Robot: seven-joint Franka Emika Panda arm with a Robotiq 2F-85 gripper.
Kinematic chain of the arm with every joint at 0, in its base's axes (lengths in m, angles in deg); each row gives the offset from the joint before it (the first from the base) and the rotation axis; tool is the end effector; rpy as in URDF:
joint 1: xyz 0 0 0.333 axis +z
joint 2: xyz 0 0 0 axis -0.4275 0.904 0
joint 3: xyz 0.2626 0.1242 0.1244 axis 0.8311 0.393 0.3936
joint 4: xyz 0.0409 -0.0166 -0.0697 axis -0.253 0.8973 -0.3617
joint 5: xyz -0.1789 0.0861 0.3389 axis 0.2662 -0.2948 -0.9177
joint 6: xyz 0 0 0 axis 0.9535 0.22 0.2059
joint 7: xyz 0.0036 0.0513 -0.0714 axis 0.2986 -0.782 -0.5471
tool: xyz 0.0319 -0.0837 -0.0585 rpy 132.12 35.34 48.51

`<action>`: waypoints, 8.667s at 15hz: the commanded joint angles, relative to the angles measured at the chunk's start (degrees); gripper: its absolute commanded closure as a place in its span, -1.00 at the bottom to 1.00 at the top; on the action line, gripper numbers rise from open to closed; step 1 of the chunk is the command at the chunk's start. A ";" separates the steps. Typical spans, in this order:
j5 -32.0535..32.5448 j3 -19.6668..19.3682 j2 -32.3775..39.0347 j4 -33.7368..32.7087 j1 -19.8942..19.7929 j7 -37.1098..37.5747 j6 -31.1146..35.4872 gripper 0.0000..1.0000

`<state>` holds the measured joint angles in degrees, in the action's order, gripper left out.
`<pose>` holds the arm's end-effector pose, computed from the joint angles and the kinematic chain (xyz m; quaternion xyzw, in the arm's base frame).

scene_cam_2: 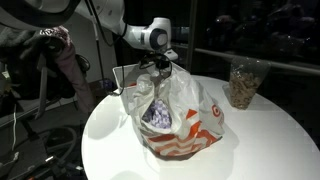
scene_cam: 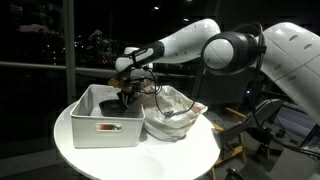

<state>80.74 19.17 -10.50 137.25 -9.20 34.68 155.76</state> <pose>0.7552 0.1824 0.2261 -0.8909 0.4539 -0.0184 0.0021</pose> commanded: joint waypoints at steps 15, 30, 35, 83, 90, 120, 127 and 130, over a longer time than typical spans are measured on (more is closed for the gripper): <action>-5.94 5.06 -33.54 22.56 -7.70 -17.00 -17.77 0.98; -11.58 -2.17 -46.64 42.84 -20.21 -16.60 -32.51 0.98; -15.24 -1.66 -44.05 44.26 -20.54 -20.96 -38.95 0.98; 0.84 8.55 -19.44 25.95 1.95 -29.43 8.71 -1.00; 0.91 8.48 -7.95 17.38 4.87 -30.89 9.90 -1.00; -6.26 7.42 -51.54 50.72 -4.98 -37.72 24.47 0.90; -11.07 4.03 -66.23 67.32 -13.06 -42.05 22.11 0.91; -10.07 2.67 -66.06 70.71 -15.96 -43.57 22.86 0.90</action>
<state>71.15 22.40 -74.81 203.92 -22.97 -6.65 177.62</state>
